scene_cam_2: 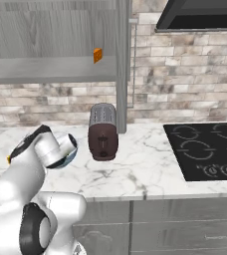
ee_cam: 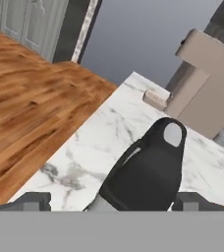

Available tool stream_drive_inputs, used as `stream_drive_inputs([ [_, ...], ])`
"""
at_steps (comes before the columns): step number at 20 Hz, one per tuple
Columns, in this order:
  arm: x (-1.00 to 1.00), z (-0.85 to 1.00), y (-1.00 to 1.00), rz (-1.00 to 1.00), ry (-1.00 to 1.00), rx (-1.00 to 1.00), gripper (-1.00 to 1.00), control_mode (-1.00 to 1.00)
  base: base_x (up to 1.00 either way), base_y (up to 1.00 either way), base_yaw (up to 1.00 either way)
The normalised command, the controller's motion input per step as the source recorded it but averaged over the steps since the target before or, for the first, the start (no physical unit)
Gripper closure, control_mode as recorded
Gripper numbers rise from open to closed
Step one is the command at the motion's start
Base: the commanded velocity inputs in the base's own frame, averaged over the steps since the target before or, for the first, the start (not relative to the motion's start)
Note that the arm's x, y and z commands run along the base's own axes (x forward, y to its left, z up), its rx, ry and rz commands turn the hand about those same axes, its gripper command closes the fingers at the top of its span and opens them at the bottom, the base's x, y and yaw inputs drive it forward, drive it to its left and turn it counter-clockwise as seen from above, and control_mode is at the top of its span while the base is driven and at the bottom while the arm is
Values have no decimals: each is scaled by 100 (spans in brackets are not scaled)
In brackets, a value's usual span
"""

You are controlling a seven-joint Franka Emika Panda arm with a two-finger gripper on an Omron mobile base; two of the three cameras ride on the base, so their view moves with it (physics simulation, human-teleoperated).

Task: Pick the cheese from the fridge and the cheese grater from the cabinet and place them next to the salad bowl.

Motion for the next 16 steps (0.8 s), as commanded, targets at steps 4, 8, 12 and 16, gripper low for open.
stream_drive_inputs([
  [4,-16,8,-22,0,-12,8,-100,-100,0,0,0],
  [8,-23,19,-37,0,-9,10,-100,-100,0,0,0],
  [12,-34,29,-12,0,-11,8,-100,-100,0,0,0],
  [16,-34,67,0,0,-14,7,-100,-100,0,0,0],
])
